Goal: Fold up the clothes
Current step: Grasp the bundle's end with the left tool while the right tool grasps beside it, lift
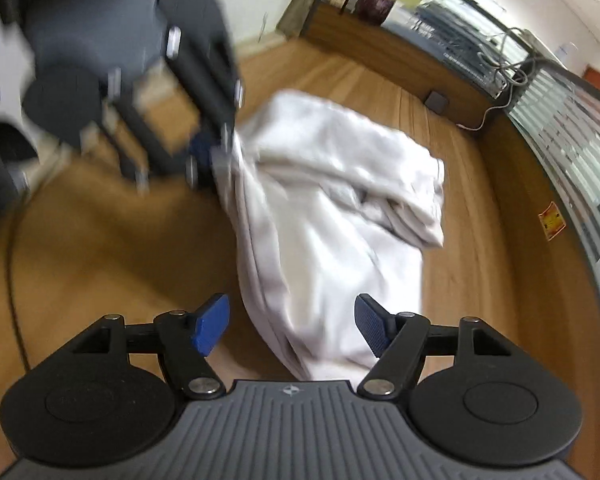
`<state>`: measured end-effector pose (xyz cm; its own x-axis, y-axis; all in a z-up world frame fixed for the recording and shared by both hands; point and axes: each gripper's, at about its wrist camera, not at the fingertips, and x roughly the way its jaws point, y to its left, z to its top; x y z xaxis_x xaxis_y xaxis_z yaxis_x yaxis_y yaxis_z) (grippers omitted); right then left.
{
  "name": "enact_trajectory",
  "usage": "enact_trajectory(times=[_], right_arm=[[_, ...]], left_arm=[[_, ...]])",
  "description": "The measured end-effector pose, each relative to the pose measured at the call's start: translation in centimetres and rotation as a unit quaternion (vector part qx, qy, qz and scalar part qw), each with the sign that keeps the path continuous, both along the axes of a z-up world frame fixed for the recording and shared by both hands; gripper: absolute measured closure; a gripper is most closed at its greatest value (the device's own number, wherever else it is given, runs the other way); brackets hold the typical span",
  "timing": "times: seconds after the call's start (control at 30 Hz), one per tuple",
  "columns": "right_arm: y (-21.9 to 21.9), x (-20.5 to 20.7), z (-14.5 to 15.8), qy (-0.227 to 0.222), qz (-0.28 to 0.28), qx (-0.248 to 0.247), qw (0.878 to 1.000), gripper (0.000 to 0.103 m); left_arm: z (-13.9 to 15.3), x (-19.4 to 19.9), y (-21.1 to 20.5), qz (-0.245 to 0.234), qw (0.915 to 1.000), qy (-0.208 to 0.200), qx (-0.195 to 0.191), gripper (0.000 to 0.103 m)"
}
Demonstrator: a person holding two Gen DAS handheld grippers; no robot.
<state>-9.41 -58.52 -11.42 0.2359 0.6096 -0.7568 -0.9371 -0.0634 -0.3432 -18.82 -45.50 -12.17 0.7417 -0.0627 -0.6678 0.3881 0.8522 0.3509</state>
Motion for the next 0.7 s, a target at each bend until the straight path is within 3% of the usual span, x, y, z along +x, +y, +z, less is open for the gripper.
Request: enact_trajectory(times=[0.33, 0.57, 0.6, 0.67, 0.7], right_arm=[[1.1, 2.3, -3.7, -0.055, 0.013, -0.027, 0.998, 0.026], [1.9, 4.1, -4.6, -0.098, 0.038, -0.035, 0.994, 0.031], [2.1, 4.3, -4.7, -0.106, 0.047, -0.038, 0.993, 0.036], [2.5, 4.5, -4.6, -0.112, 0.062, -0.044, 0.991, 0.061], [2.7, 4.5, -4.5, -0.113, 0.067, -0.049, 0.99, 0.088]], left_arm=[[1.8, 0.1, 0.6, 0.077, 0.9959, -0.017, -0.045, 0.099], [2.8, -2.2, 0.9, 0.095, 0.9937, -0.028, -0.053, 0.099], [2.9, -2.5, 0.9, 0.095, 0.9936, -0.027, -0.055, 0.099], [2.9, -2.8, 0.8, 0.092, 0.9939, -0.025, -0.056, 0.099], [2.8, -2.5, 0.7, 0.089, 0.9942, -0.023, -0.056, 0.099]])
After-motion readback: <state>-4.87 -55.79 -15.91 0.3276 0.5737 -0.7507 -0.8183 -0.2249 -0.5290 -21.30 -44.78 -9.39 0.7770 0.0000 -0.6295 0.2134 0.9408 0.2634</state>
